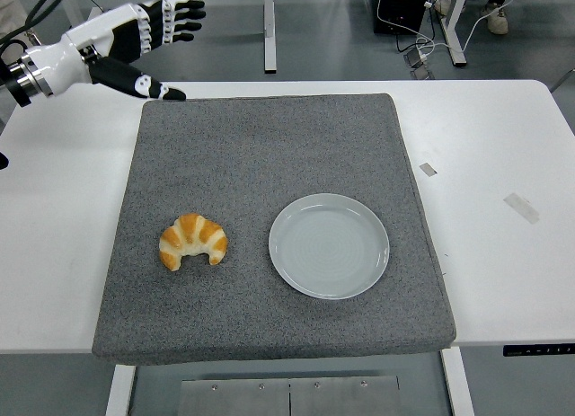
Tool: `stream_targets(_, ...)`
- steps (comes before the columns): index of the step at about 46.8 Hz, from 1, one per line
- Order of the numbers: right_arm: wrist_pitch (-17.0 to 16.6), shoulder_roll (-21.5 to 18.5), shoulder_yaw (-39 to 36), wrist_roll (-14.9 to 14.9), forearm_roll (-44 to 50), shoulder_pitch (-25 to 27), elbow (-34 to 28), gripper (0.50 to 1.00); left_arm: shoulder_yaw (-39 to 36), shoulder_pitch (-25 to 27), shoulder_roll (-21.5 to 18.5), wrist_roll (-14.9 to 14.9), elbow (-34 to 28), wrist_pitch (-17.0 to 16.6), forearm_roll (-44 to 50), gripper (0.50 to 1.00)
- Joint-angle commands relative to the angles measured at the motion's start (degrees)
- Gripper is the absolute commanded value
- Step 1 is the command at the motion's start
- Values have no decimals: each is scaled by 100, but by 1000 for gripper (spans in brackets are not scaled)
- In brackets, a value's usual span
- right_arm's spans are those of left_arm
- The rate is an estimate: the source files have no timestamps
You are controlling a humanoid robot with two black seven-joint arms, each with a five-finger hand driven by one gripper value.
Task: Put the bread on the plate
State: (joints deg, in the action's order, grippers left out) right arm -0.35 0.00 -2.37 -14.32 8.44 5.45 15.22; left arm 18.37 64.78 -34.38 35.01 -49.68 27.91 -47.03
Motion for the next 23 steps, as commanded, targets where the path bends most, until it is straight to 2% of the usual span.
stream_targets(1,0,0,0,0,0,0,-1,1000,-157,-62,-157,-1,-366,-5,-481,987)
stream_targets(13,0,0,-9,0,0,0,-1,1000,-738,-124,-499,-1,-903,-22,-1694,986)
stream_targets(23,0,0,-9,0,0,0,-1,1000,-808,-141,-596,-1,-1211,-40,-2407,984)
